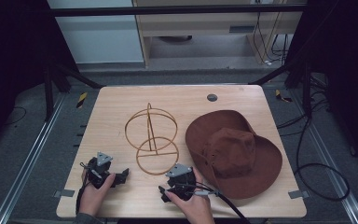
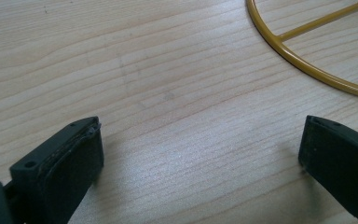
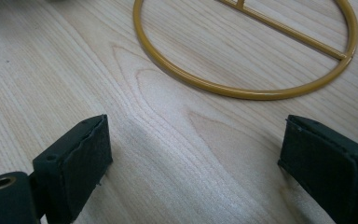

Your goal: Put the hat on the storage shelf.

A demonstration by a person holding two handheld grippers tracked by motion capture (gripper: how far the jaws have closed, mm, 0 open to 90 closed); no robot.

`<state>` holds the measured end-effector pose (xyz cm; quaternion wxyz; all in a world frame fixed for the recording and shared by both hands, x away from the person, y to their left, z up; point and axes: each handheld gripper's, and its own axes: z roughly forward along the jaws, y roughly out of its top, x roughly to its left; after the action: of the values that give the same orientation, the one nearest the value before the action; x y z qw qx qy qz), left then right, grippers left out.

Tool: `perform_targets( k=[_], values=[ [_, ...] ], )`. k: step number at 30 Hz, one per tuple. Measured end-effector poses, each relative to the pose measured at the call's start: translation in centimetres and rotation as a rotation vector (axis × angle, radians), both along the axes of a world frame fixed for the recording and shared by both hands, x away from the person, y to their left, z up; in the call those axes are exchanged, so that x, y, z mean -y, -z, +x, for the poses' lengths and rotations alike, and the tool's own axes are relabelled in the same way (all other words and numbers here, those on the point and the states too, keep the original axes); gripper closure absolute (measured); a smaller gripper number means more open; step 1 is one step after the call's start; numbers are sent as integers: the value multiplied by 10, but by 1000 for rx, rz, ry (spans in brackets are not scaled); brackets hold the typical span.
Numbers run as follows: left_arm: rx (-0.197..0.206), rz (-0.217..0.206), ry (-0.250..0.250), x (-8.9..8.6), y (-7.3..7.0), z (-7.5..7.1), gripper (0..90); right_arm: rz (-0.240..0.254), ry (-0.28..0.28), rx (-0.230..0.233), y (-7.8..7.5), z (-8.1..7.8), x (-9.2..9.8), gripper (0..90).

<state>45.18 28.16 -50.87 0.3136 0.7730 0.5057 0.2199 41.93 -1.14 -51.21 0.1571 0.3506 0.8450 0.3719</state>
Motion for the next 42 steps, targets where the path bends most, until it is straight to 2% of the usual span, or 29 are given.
perform_targets(
  k=[16,22,23,25,27,28,29,30,31,32,33,34,35,36,38,40,42],
  values=[
    [-1,0,-4,0,0,0,0,2,-2,0,0,2,0,87],
    [0,-1,-7,2,0,-2,0,-4,13,-3,-1,3,-1,91],
    [1,1,-4,2,0,-2,0,-28,-3,-19,-5,1,-2,133],
    [-1,-2,-3,2,0,-2,0,-39,-10,-17,-7,0,-1,131],
    [-1,-2,3,2,0,0,0,-54,-31,0,-18,-7,2,123],
    [-1,-3,4,2,0,0,0,-51,-44,12,-33,-14,9,121],
    [0,-3,3,3,0,0,0,-51,-44,12,-33,-14,9,121],
    [0,-2,4,3,0,0,0,-60,-44,6,-49,-18,19,119],
    [0,-2,4,3,0,0,0,-60,-44,6,-49,-18,19,119],
    [-1,-3,4,3,0,0,0,-65,-33,-10,-56,-18,24,119],
    [0,-3,4,3,0,0,0,-52,-23,-23,-75,-17,38,117],
    [-1,-3,4,3,0,0,0,-52,-23,-23,-75,-17,38,117],
    [-1,-3,4,2,0,1,0,-30,-25,-40,-90,-14,50,97],
    [-1,-3,4,2,0,1,0,-30,-25,-40,-90,-14,50,97],
    [1,-4,6,3,0,1,0,-24,-17,-49,-105,-12,60,93],
    [0,-3,8,3,0,2,0,-44,-19,-31,-118,-9,68,93],
    [0,-2,8,3,0,2,0,-103,-15,-14,-131,-3,77,108]
  ],
)
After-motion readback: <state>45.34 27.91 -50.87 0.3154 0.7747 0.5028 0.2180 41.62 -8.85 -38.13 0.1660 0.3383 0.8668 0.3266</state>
